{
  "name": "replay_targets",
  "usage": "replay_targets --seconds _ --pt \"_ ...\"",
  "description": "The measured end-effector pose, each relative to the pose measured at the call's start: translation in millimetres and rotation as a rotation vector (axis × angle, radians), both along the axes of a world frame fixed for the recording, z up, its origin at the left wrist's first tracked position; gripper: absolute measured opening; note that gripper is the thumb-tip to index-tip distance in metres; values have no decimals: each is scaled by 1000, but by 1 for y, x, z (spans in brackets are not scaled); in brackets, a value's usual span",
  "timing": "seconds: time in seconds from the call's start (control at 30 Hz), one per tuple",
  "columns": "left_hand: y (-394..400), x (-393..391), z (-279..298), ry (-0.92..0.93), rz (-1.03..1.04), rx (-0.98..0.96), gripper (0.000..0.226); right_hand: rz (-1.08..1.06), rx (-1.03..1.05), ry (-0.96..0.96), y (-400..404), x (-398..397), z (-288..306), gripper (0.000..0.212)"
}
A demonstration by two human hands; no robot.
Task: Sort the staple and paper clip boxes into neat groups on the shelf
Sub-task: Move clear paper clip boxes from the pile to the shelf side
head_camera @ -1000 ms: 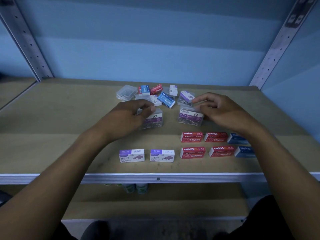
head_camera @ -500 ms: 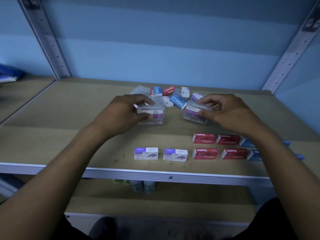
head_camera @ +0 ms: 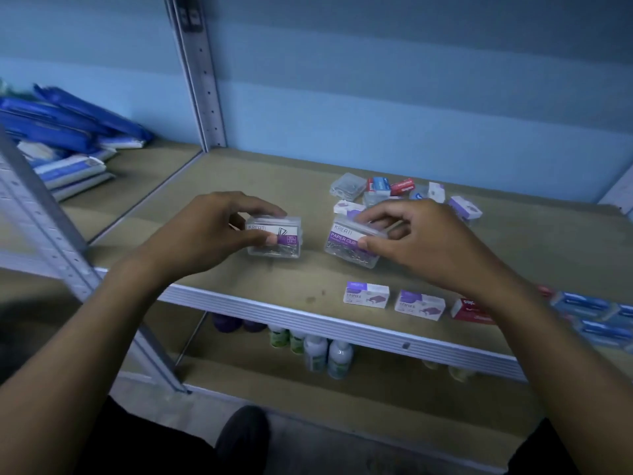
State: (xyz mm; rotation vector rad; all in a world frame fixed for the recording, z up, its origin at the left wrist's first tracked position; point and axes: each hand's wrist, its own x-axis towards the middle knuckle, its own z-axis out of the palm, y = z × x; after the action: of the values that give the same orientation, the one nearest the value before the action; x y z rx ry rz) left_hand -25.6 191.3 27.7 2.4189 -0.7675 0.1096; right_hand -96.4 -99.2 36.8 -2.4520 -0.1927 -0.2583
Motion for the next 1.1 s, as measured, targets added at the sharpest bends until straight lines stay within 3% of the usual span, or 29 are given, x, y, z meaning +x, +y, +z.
replay_targets --seconds 0.57,0.9,1.1 --pt "50 -3 -12 123 -55 49 36 145 -51 83 53 -4 -13 26" --pt "49 -7 -9 105 -48 16 51 158 -51 101 55 -4 -13 38" --pt "26 -8 1 22 -25 -113 40 116 -6 100 44 -5 -8 34"
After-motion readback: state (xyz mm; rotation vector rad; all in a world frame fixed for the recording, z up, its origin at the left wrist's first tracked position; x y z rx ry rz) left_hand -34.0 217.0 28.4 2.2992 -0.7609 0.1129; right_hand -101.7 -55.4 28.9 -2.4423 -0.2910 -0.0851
